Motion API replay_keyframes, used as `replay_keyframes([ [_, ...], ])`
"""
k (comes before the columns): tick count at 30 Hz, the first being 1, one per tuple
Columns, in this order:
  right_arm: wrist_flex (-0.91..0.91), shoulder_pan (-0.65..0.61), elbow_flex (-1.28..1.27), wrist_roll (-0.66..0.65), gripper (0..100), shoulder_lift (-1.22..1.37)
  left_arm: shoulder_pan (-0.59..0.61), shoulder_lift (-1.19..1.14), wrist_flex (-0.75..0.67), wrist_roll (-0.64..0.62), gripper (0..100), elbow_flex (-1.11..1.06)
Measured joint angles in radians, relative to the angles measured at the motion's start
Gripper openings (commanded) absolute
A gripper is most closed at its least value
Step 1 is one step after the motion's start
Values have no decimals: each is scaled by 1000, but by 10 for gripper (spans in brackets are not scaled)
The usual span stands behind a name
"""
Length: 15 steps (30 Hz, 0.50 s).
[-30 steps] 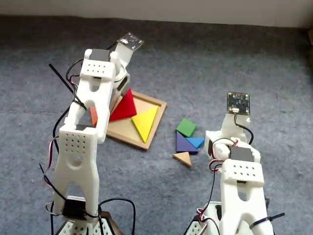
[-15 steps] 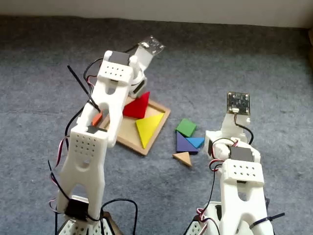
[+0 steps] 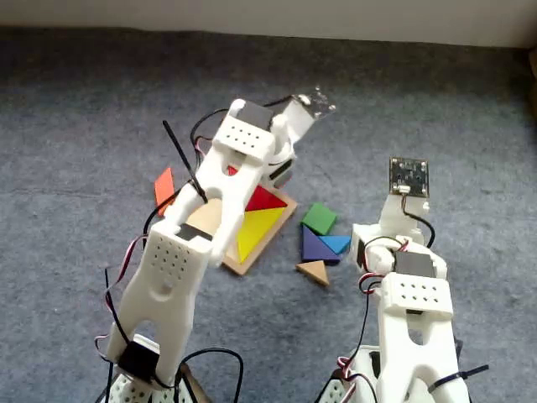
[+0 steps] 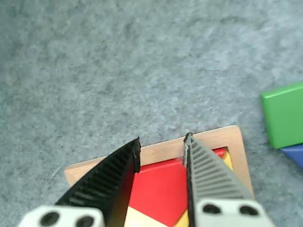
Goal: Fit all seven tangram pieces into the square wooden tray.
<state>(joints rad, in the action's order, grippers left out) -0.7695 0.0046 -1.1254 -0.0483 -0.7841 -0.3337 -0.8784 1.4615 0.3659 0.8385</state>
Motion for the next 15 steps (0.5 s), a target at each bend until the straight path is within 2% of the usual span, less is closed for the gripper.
replay_keyframes([
  [6,0,0,0,0,20,0,-32,0,17,2,164,0],
  [15,0,0,0,0,20,0,-23,40,143,51,105,25],
])
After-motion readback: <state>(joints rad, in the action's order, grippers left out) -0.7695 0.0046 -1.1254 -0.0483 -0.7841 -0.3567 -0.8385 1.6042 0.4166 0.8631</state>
